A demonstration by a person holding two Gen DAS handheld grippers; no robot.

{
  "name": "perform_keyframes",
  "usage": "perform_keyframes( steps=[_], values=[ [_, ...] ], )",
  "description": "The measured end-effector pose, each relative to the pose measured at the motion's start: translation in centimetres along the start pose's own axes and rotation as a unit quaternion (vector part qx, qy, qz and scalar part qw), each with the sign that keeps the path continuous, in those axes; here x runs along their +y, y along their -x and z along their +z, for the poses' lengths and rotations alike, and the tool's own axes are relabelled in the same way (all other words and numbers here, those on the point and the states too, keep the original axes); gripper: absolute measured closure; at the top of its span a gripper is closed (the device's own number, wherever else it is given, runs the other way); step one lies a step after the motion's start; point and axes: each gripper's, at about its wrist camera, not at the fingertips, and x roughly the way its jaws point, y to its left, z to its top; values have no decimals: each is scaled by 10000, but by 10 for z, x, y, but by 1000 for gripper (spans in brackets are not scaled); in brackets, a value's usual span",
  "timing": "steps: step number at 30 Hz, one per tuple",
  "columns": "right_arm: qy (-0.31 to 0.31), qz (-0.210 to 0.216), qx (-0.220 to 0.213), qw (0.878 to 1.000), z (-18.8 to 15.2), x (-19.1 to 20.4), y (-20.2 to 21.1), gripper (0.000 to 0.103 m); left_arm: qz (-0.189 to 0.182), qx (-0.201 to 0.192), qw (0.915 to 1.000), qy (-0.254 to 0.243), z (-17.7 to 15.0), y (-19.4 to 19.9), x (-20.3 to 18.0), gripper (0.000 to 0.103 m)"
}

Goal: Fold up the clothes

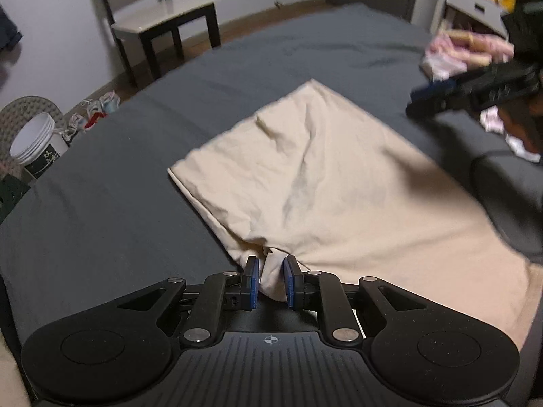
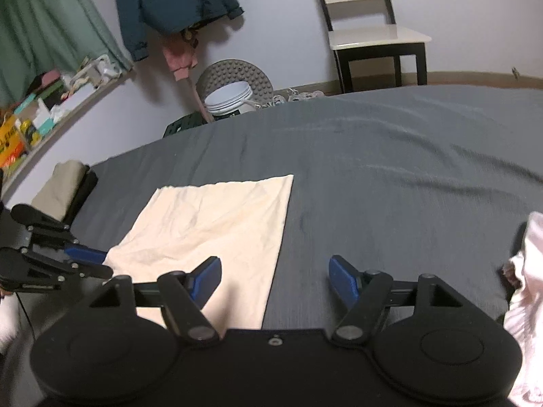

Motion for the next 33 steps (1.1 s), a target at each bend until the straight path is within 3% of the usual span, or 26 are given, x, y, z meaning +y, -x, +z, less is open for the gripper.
perform_keyframes(
  steps=[3, 6, 9, 13, 15, 21, 25, 29, 31, 33],
  values=[
    [-192, 39, -23, 9998, 2, -6, 2, 34, -179, -387, 9987, 263, 5, 16, 6, 86],
    [-303, 107, 9, 9995, 2, -10, 2, 34, -508, -639, 9929, 866, 13, 20, 15, 85],
    [-517, 608, 281, 9964, 1, -15, -4, 35, -526, -399, 9910, 1164, 17, 2, 17, 85],
    [-600, 1240, 748, 9876, -3, -15, -18, 47, -123, 28, 9934, 1142, 14, -31, 14, 85],
    [-522, 1266, 866, 9868, -5, -11, -25, 50, 20, 179, 9925, 1206, 12, -44, 16, 85],
    [-449, 1030, 1004, 9886, -7, -10, -40, 52, 59, 12, 9907, 1360, 8, -42, 18, 85],
    [-561, 1074, 959, 9880, -7, -14, -35, 52, 251, -267, 9873, 1547, 7, -24, 25, 85],
    [-701, 1243, 741, 9870, -3, -22, -20, 51, 299, -850, 9777, 1895, 4, 1, 32, 85],
    [-820, 1524, 785, 9818, -2, -25, -15, 48, 7, -1047, 9707, 2161, 0, 11, 31, 85],
    [-805, 1938, 1098, 9715, -4, -26, -15, 44, -408, -1175, 9649, 2314, -8, 19, 22, 85]
  ],
)
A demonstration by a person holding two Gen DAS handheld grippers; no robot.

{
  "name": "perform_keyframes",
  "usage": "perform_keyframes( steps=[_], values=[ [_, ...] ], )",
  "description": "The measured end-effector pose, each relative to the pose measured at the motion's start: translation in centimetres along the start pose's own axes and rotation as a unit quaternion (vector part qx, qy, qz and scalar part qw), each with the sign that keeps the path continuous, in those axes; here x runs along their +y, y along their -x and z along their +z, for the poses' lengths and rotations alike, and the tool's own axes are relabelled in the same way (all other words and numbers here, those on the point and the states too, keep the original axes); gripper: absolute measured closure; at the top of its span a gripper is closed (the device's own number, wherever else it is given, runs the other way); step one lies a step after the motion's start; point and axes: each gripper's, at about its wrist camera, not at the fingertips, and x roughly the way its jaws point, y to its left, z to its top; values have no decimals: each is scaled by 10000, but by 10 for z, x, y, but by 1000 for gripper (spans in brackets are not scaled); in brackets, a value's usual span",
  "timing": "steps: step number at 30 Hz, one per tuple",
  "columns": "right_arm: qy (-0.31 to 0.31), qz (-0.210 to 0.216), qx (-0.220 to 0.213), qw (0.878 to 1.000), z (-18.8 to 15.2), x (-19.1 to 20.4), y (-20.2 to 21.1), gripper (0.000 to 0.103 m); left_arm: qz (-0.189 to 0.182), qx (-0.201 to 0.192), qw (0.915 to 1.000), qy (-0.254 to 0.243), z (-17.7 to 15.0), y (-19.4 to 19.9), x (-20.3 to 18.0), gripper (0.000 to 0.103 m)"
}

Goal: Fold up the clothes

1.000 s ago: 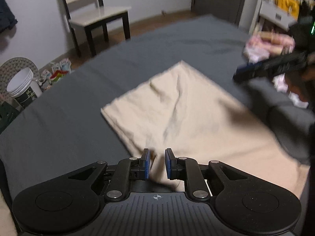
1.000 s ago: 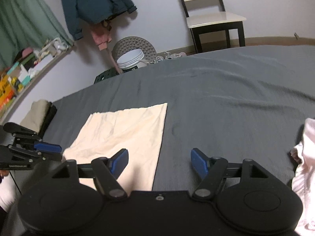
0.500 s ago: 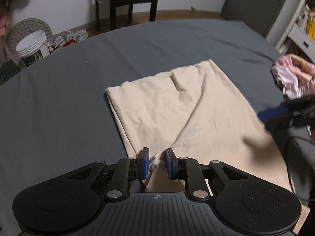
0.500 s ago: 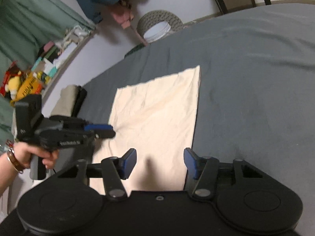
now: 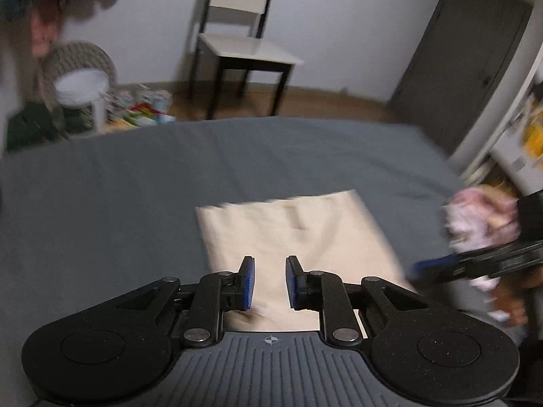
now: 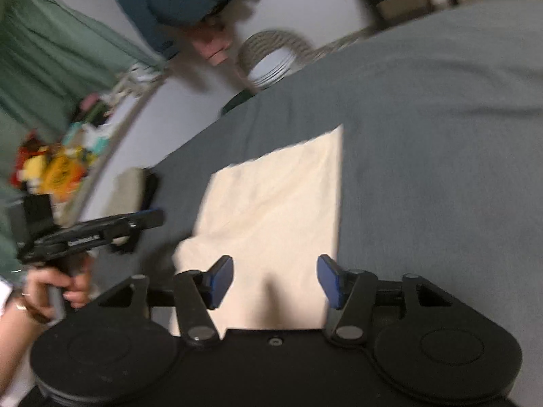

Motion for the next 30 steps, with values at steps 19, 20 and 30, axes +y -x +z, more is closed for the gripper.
perform_keyframes(
  steps=[19, 20, 30],
  values=[
    [2879, -3430, -1174, 8864, -11, 78, 171, 36, 264, 98, 9585, -2837, -168, 105, -127, 25],
    [2974, -3513, -1099, 8810, -12, 84, 171, 36, 321, 101, 9514, -3060, -171, 105, -132, 25],
    [5993, -2325, 515, 7643, -140, 141, 57, 34, 919, 309, 8214, -5620, -213, 97, -176, 25]
  ],
)
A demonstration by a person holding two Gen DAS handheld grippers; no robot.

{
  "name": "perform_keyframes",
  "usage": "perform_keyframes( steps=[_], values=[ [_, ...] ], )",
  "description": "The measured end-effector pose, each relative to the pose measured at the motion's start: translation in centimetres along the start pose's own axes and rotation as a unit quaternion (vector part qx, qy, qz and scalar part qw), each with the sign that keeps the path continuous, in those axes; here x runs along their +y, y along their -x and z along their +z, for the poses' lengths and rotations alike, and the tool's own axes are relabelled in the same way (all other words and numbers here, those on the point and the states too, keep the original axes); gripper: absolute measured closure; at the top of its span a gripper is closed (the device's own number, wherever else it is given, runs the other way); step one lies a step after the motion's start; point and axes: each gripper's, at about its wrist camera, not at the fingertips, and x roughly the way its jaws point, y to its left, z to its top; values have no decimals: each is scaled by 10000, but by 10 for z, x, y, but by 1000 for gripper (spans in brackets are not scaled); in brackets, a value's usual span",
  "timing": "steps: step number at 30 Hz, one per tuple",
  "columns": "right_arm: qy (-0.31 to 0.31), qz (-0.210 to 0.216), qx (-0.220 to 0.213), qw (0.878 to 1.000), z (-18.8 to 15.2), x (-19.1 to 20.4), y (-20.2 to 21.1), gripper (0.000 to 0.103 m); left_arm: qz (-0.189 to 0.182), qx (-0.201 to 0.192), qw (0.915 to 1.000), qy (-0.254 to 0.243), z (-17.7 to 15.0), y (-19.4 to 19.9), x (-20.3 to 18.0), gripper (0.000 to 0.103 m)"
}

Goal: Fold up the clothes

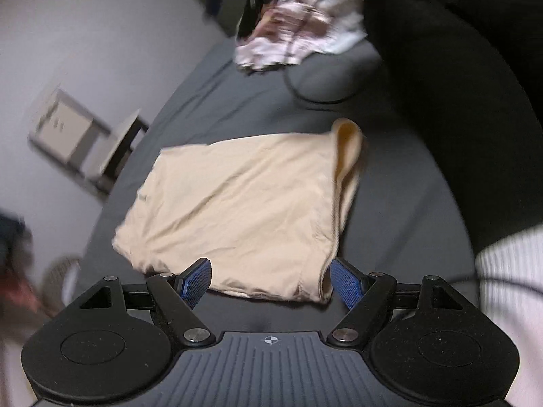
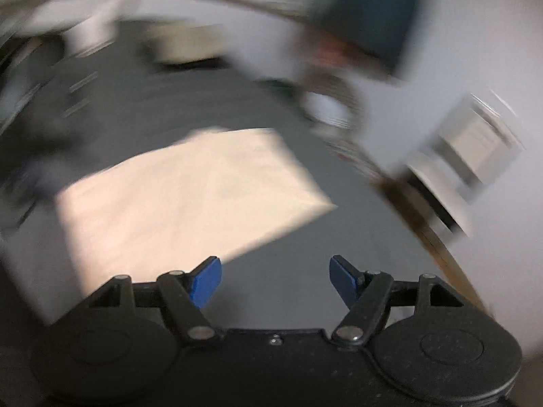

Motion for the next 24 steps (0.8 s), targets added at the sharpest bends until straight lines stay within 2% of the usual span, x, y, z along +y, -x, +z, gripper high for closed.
perform_keyframes(
  steps=[3, 7, 10, 12, 18, 24],
  values=[
    [1111, 270, 113, 9934, 10, 56, -15, 34, 154, 102, 9970, -758, 4, -1, -20, 25],
    [2476, 107, 193, 9686, 13, 110, -25, 34, 261, 192, 9881, -1503, 7, -7, -44, 25],
    [2456, 239, 362, 9684, 17, 122, -33, 38, 343, 225, 9821, -1840, 6, -12, -56, 26],
    [2465, 299, 445, 9677, 14, 127, -39, 41, 332, 229, 9811, -1894, 7, -13, -58, 26],
    [2456, 278, 700, 9664, 16, 131, -51, 41, 190, 314, 9765, -2123, 14, -14, -62, 26],
    [2240, 188, 888, 9704, 13, 135, -53, 40, 19, 435, 9747, -2191, 20, -15, -66, 35]
  ],
)
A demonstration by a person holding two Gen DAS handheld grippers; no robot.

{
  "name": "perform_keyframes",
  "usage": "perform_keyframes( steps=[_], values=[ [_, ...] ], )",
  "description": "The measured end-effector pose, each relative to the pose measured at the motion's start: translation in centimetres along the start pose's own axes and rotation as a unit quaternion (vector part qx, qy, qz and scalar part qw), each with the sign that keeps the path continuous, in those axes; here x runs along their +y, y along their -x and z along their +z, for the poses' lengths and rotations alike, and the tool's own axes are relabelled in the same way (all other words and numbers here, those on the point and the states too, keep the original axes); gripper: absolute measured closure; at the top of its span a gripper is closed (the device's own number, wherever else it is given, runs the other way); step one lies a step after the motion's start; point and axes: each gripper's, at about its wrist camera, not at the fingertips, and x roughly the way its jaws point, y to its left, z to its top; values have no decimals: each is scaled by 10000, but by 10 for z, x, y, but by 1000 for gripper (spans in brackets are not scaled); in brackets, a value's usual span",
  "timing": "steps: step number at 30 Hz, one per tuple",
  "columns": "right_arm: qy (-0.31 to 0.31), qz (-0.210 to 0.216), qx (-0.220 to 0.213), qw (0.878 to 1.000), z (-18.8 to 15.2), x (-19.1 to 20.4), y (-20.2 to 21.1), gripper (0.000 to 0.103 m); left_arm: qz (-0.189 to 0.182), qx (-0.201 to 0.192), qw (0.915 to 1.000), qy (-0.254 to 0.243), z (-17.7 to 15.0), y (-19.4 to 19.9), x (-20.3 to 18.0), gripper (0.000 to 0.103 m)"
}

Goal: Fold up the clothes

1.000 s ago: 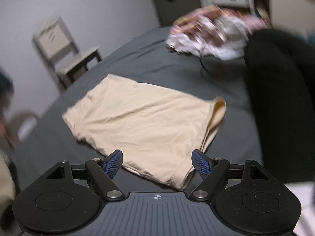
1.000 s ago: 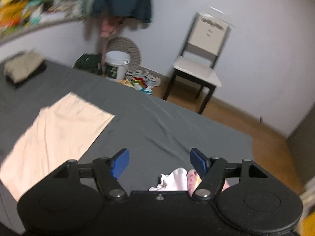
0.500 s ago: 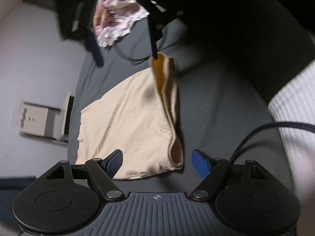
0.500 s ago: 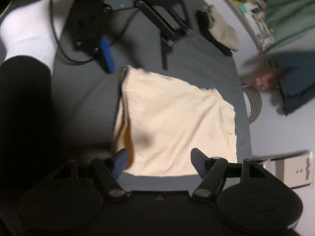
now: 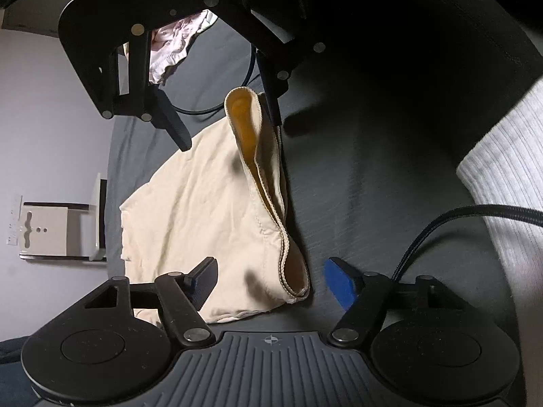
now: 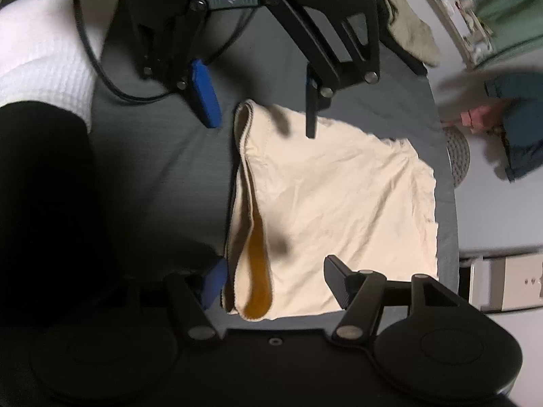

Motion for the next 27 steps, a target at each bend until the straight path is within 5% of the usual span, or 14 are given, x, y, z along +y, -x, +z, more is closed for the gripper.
perform_keyframes(
  steps=[5, 12, 17, 27],
  values=[
    [-227, -84, 70, 9997, -3, -1, 1, 40, 147, 171, 9997, 47, 5, 0, -10, 54],
    [-196, -250, 111, 9994, -2, 5, 5, 40, 352, 352, 9985, -209, 12, 0, -23, 61],
    [-118, -370, 78, 9992, 0, 8, 5, 40, 59, 467, 9989, 17, 14, -7, -17, 90],
    [-1, -566, -269, 9980, 13, 19, 12, 33, -390, 356, 9897, 1332, 1, 1, 13, 94]
  ],
)
